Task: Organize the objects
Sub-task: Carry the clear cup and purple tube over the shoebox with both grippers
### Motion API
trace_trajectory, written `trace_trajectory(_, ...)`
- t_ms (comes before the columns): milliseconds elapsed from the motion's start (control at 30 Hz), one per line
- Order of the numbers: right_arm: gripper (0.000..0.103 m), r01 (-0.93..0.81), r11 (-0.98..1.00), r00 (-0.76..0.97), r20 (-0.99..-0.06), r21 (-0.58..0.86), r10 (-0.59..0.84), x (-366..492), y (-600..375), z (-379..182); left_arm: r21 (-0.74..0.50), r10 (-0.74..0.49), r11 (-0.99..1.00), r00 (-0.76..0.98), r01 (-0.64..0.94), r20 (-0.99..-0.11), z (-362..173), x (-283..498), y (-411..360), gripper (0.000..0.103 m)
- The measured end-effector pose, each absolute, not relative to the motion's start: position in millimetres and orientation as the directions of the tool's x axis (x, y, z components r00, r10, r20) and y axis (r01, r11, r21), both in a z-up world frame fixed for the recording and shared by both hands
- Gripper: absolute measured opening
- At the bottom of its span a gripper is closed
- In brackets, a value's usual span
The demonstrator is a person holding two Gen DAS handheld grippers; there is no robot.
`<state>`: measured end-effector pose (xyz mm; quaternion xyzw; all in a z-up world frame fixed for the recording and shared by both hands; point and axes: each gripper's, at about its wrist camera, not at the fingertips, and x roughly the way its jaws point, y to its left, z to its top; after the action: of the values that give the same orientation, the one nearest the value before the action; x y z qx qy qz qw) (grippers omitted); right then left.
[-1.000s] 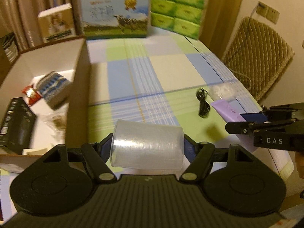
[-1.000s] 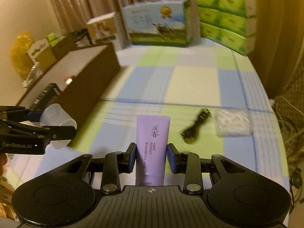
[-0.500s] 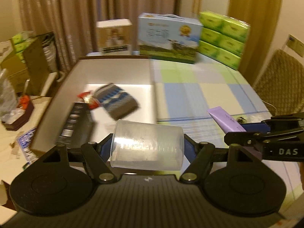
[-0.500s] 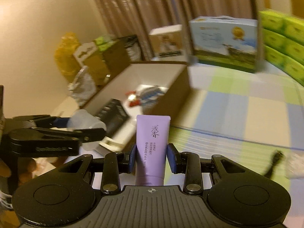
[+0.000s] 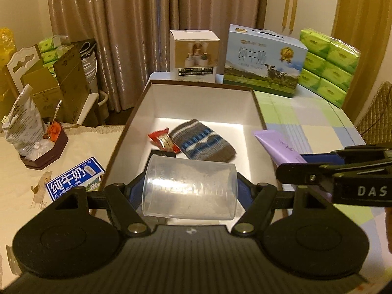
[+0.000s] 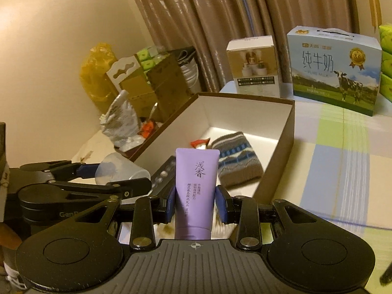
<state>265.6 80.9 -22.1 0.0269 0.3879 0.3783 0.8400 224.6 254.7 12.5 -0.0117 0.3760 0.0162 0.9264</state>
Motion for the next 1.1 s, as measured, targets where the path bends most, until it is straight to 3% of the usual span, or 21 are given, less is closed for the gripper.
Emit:
trace_trajectory(567,0.032,-0.503,0.830,0.492,-0.709,0.241,0.504,379.2,125.3,-59.4,0.011,-0.015,0.999,0.686,0.033,-0.727,-16.2,346.2,286.2,0.070)
trace_trajectory(1000,0.032,-0.507,0.854,0.519,-0.749,0.117,0.411,416.0,140.9,-84.1,0.025,-0.029,0.997,0.644,0.074,-0.765,-46.6,402.4,289.9,0.070)
trace_trajectory(1100,0.046,-0.505,0.857,0.554,-0.725,0.099,0.410,417.6,140.4,-81.3,0.023,-0.036,0.996,0.635,0.084,-0.772,-51.7,410.1,287.1,0.070)
